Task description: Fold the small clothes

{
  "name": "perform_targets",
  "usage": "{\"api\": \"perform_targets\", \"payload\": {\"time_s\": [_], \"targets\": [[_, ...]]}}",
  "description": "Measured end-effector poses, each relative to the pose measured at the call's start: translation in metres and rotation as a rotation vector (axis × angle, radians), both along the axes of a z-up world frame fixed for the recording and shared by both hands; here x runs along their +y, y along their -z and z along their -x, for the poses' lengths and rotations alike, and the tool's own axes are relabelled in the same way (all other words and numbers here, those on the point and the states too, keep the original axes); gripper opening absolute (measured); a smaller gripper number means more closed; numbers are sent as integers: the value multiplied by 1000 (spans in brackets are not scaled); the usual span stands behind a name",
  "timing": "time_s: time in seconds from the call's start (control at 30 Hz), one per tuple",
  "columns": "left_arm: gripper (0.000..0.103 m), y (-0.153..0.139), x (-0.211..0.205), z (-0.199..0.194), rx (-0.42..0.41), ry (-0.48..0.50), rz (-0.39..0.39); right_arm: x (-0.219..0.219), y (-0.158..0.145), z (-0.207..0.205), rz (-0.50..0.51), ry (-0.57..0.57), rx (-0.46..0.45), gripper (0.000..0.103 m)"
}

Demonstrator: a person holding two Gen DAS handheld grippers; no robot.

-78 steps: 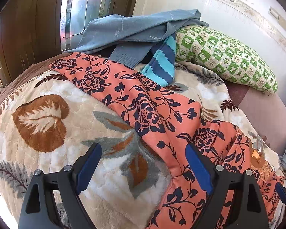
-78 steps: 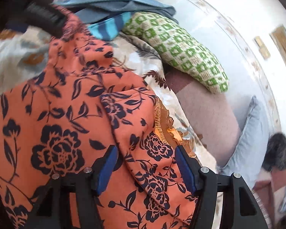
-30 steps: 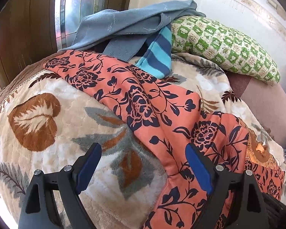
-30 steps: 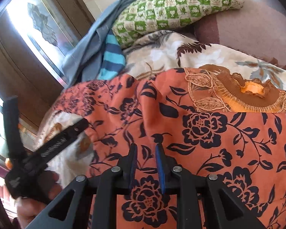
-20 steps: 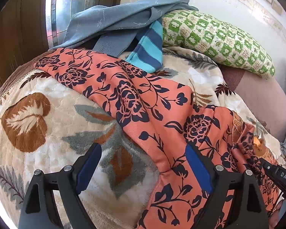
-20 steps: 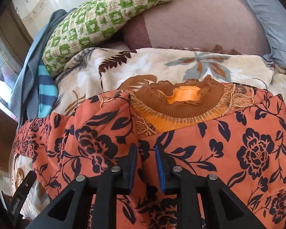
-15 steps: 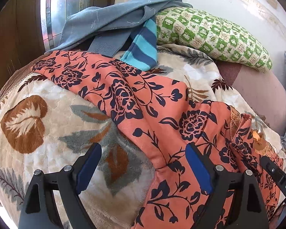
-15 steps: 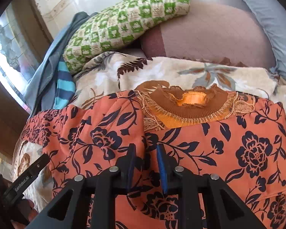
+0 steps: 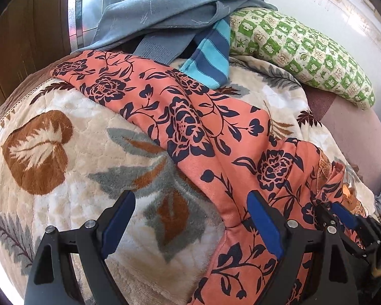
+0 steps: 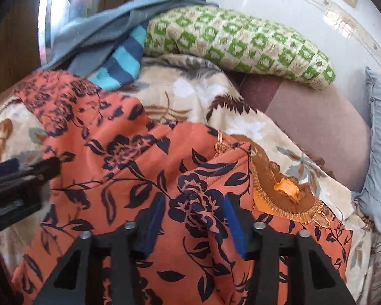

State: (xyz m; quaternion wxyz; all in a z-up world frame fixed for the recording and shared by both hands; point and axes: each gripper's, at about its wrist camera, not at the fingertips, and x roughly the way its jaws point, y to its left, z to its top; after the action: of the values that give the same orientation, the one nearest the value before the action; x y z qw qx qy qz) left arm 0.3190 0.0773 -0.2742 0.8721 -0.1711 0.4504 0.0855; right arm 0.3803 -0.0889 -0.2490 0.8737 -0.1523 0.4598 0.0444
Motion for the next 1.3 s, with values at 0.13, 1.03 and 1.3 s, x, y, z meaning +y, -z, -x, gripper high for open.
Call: {"api": "perform_targets", "payload": {"time_s": [0.13,1.03,1.3], "targets": [[90,-2,10,0,-2,-31,9,-31,-11,-3,-240,93,13,9],[90,7,61,4,42,-249,-10,-36,23,39,-655,9,235,24],[90,1,115,17,-23,-416,90,-89,-2,127,-622,-61,135,24]]}}
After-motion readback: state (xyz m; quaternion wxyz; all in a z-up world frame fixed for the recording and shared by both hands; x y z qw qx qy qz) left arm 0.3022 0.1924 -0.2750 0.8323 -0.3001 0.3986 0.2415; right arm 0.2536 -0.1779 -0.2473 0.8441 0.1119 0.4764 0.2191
